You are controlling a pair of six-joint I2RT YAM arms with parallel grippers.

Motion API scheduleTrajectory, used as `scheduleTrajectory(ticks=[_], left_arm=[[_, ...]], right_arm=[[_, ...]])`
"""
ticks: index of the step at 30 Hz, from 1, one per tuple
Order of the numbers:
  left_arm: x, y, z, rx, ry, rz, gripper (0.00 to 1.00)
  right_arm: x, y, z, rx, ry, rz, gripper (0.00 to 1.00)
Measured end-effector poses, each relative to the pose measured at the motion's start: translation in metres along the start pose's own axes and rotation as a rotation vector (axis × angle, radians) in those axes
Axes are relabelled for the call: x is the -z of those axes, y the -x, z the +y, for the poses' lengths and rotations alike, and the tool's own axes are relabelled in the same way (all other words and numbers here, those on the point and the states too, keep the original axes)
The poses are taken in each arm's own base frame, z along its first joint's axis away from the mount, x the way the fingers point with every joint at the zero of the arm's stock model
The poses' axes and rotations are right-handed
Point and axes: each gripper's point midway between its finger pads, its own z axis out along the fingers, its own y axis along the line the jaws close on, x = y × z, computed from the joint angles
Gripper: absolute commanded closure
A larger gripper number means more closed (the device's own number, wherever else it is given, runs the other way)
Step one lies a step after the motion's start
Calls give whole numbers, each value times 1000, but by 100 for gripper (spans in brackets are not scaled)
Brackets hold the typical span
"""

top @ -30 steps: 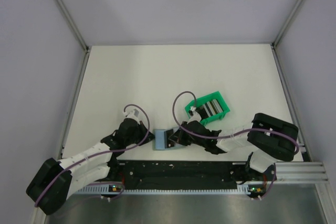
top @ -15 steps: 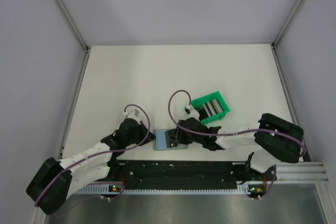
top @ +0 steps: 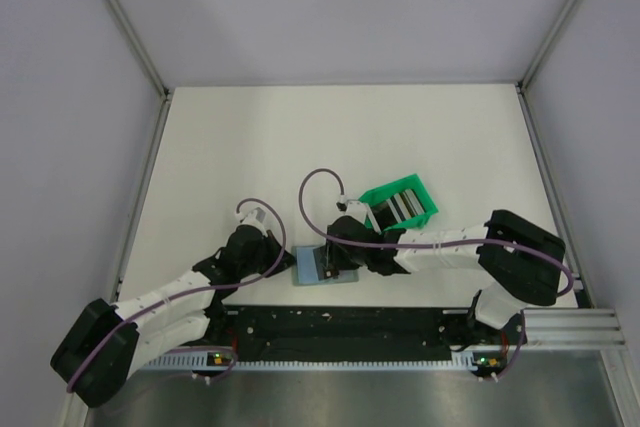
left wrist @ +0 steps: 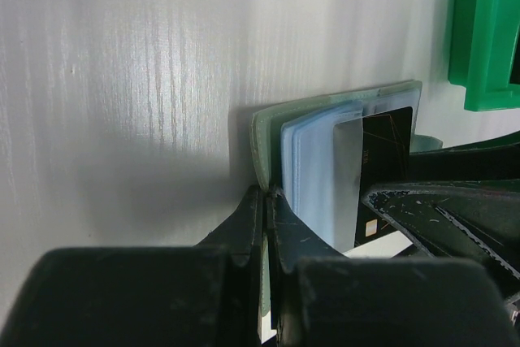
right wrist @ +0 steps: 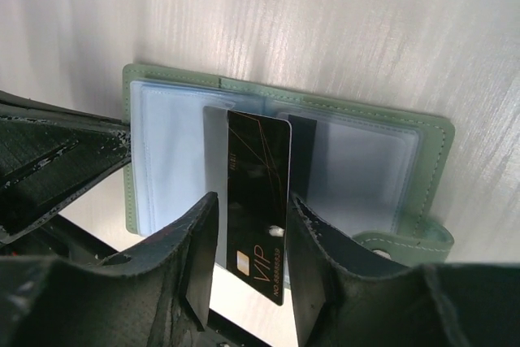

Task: Put the credit cards into the card holder
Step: Insert the credit card into the card holder.

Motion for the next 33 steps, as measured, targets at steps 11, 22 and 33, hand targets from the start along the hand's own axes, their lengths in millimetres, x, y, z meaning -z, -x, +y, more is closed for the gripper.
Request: scheduleTrajectory(ticks=[11,22,33], left_arm=[[0,0,0,0,1,0,100],[0,0,0,0,-1,0,100],[0,0,0,0,-1,0,100]], right_arm=[[3,-1,0,55,-27,-6,56],[-5,-7,14,103,-7,31,56],[-6,-11,17,114,4,49,57]])
